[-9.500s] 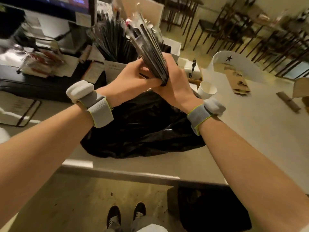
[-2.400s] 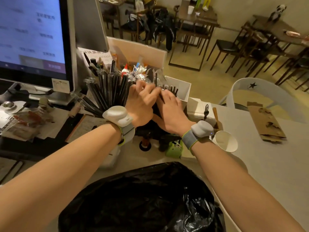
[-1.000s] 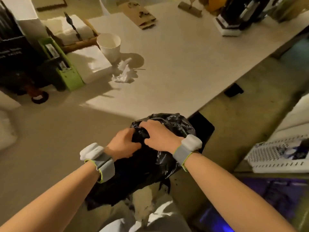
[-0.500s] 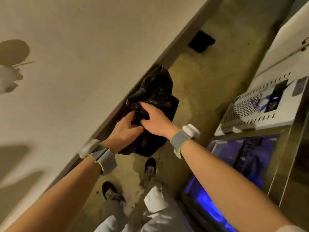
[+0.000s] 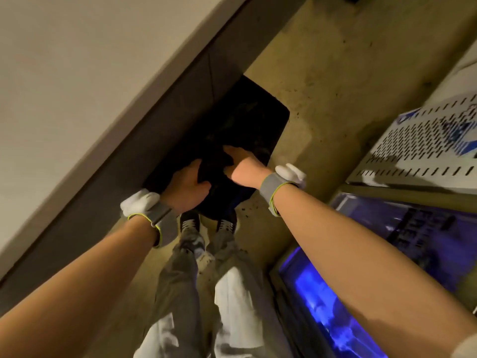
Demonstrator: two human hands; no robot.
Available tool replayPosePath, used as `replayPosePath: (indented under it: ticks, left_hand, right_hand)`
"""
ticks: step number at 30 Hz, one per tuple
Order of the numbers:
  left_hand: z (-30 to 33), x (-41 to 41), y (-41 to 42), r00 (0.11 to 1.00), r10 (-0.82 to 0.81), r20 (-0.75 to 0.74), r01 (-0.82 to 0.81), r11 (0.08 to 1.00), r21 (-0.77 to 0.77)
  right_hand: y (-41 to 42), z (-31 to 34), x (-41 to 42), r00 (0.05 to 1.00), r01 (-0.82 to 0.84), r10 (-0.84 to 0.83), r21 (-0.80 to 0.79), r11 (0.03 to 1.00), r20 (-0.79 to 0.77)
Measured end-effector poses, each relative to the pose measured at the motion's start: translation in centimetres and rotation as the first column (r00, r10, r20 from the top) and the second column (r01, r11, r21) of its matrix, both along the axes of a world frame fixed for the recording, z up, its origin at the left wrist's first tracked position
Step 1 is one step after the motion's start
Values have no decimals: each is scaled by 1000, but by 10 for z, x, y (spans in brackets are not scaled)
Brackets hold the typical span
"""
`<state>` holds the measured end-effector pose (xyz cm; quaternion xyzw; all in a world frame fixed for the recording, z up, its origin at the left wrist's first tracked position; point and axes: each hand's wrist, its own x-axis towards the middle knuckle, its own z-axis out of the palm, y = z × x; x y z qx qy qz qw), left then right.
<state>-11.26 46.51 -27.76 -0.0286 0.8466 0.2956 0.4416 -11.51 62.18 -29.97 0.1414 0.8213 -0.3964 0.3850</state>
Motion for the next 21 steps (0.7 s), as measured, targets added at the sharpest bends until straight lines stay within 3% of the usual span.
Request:
replayPosePath:
  ticks: [7,14,21]
  left_hand:
    - [-28,5,5,993,115,13,-116,992,54]
    - [-98,-1,5,996,74,57,-76,996,34]
    - [-115,-20,12,986,85,147,-103,987,121]
  right_hand:
    - [12,-63,-14,997,18,-21,43,999,74]
    - [8,-128,-32,992,33,-41,76,997,116]
    - [11,-115,-27,945,320,-314,59,946,-96]
